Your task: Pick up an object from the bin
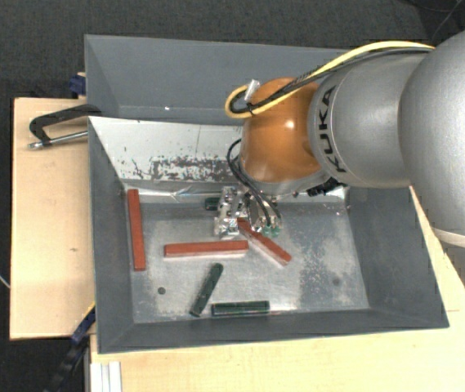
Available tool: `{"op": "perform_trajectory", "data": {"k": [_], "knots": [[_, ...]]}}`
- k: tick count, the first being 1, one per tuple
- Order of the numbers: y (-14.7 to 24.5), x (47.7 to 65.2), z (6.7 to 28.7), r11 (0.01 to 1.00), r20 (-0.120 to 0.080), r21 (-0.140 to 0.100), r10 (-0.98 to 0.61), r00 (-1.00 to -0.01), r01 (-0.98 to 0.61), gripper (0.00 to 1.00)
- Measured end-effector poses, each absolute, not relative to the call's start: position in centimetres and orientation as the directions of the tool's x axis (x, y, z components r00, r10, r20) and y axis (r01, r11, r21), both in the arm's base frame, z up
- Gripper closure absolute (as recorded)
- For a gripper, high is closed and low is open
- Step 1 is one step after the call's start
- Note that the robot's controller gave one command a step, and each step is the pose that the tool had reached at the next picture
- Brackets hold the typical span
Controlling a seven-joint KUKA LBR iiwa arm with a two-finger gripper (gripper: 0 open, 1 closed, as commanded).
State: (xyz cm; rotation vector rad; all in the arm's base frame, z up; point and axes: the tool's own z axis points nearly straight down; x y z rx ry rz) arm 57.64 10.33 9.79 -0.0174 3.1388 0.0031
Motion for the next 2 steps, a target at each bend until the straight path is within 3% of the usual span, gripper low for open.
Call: {"op": "perform_trajectory", "data": {"k": [1,2], "knots": [[10.31,57.65,9.79,1.0,-0.003,0.002,-0.011,-1.0,-0.011,0.0],[10.3,57.64,9.78,1.0,-0.003,0.002,-0.011,-1.0,-0.011,1.0]]}}
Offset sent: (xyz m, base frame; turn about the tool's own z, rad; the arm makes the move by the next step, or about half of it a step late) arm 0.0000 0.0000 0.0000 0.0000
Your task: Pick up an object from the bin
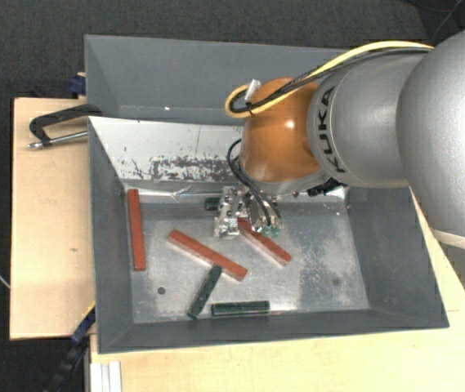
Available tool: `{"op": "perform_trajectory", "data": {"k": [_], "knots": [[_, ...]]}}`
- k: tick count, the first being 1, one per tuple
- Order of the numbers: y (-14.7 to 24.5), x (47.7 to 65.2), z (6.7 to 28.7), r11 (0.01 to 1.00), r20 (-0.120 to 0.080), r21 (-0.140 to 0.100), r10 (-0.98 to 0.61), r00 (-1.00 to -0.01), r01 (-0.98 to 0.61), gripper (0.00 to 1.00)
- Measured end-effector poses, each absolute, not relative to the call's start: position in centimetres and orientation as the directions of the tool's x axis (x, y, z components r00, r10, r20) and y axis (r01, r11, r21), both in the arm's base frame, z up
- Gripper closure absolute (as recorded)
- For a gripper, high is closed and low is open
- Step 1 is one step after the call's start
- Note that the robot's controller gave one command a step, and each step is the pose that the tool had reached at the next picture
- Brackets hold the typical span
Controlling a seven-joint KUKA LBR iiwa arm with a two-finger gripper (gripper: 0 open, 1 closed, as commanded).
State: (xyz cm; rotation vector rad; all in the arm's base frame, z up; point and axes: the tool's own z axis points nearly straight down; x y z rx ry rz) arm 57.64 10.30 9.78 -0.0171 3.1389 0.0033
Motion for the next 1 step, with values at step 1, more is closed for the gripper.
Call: {"op": "perform_trajectory", "data": {"k": [1], "knots": [[10.3,57.64,9.78,1.0,-0.003,0.002,-0.011,-1.0,-0.011,0.0]]}}
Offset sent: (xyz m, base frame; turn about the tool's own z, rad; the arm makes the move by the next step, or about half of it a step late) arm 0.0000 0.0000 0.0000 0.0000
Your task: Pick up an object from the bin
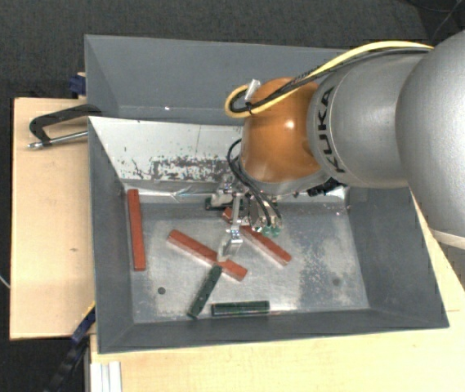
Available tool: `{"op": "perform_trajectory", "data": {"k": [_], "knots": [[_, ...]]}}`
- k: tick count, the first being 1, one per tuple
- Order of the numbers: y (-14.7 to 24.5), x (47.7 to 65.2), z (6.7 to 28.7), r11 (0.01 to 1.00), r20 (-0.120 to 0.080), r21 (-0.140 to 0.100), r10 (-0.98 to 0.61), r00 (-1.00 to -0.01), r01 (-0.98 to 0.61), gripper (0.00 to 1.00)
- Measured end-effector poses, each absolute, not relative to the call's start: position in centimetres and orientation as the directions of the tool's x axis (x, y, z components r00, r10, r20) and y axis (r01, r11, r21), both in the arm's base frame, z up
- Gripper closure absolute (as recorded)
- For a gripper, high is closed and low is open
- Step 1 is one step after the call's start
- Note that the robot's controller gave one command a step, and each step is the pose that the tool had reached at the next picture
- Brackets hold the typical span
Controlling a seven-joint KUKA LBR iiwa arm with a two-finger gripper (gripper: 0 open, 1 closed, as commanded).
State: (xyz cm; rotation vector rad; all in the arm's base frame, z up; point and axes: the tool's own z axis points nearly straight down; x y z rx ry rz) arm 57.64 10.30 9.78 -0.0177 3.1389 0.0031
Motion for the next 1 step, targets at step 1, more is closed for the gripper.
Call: {"op": "perform_trajectory", "data": {"k": [1], "knots": [[10.29,57.64,9.78,1.0,-0.003,0.002,-0.011,-1.0,-0.011,1.0]]}}
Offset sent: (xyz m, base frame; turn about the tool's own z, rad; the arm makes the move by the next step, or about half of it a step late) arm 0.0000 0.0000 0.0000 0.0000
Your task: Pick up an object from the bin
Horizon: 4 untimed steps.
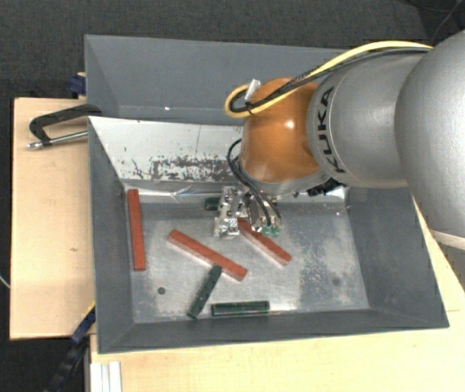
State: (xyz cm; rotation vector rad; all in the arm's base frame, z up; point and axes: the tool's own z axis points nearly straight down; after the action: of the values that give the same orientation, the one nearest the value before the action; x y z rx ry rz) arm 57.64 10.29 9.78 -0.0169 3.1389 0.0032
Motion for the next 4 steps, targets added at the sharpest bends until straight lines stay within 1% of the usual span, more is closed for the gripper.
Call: {"op": "perform_trajectory", "data": {"k": [1,2,3,4], "knots": [[10.3,57.6,9.8,1.0,-0.003,0.002,-0.011,-1.0,-0.011,0.0],[10.3,57.6,9.8,1.0,-0.003,0.002,-0.011,-1.0,-0.011,0.0],[11.9,56.7,11.8,1.0,-0.002,0.0,-0.022,-1.0,-0.022,0.0],[13.7,53.9,7.8,0.998,-0.008,0.005,-0.068,-0.998,-0.068,1.0]]}}
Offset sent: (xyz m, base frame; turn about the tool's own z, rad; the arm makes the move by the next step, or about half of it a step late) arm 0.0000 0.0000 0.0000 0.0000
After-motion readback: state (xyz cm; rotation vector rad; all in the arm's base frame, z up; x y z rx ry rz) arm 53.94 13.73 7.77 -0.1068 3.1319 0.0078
